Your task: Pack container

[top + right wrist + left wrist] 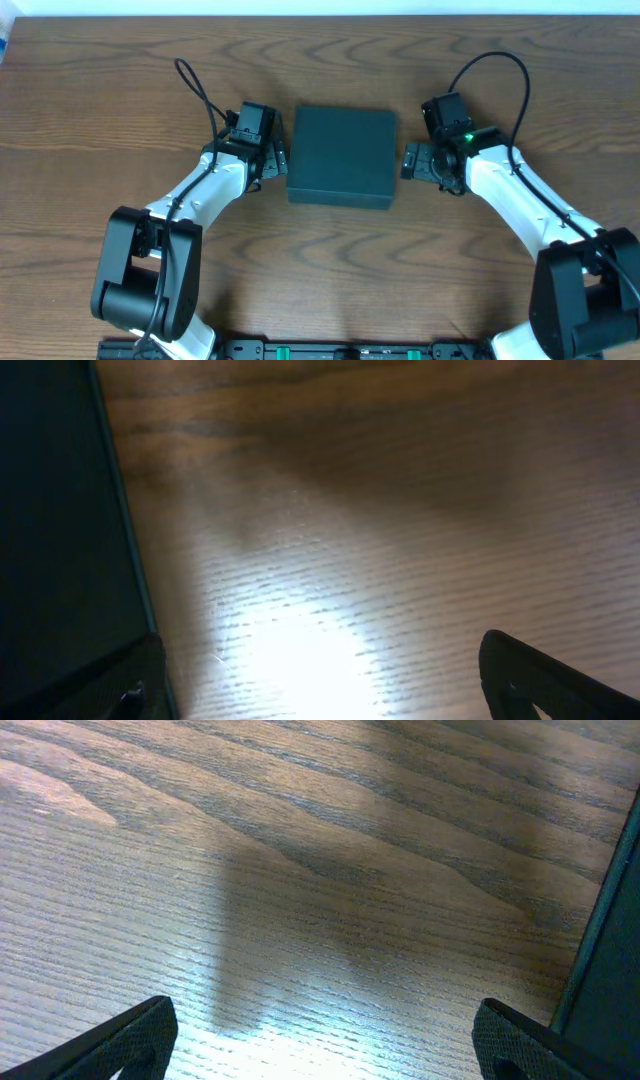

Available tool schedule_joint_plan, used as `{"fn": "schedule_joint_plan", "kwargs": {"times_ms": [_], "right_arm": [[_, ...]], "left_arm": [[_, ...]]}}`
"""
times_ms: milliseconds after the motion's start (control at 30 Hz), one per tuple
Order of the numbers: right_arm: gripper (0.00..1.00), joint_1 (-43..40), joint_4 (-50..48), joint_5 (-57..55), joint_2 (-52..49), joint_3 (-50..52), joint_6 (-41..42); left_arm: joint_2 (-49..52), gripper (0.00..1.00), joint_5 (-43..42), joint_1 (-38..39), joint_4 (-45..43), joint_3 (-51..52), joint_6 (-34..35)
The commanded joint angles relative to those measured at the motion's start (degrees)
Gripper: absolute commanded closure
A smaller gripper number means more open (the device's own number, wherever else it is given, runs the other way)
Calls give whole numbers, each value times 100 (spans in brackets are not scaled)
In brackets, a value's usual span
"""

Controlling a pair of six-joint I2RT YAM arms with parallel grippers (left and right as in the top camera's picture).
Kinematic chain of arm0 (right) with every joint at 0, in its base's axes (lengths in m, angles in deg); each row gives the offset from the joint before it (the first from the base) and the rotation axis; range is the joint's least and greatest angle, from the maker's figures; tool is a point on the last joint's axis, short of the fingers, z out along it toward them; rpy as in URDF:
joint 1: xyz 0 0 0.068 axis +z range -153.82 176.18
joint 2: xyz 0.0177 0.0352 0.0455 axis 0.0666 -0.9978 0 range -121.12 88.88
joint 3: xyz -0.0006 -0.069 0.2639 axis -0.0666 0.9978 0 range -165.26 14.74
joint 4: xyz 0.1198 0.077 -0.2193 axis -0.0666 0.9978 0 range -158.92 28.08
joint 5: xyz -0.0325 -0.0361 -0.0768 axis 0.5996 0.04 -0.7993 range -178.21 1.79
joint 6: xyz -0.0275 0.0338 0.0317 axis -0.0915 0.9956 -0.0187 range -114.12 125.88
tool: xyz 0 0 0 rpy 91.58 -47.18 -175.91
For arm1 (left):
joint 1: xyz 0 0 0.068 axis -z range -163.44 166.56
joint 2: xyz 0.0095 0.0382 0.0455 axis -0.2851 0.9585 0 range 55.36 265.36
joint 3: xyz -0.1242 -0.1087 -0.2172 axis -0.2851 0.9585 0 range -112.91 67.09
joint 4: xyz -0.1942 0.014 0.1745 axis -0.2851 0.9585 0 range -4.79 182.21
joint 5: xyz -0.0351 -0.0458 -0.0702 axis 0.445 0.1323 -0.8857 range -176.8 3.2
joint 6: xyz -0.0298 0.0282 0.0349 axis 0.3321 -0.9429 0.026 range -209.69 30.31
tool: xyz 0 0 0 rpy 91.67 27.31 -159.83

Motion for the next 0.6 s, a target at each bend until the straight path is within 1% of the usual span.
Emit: {"fn": "schedule_joint_plan", "kwargs": {"times_ms": [0,233,333,433,567], "right_arm": [[1,-44,-70,-63,63,26,-85],[1,-55,-245,-63,63,26,-83],[1,-55,-264,-63,63,26,-83],[1,-55,-258,-63,63,26,-85],[1,-59,-240,-63,63,26,-85]], "left_arm": [[24,5,-247,94,55,4,125],[7,5,-262,350,157,7,232],[7,5,-37,413,144,7,236],[7,5,262,385,111,7,236],[7,5,271,229,92,4,232]]}}
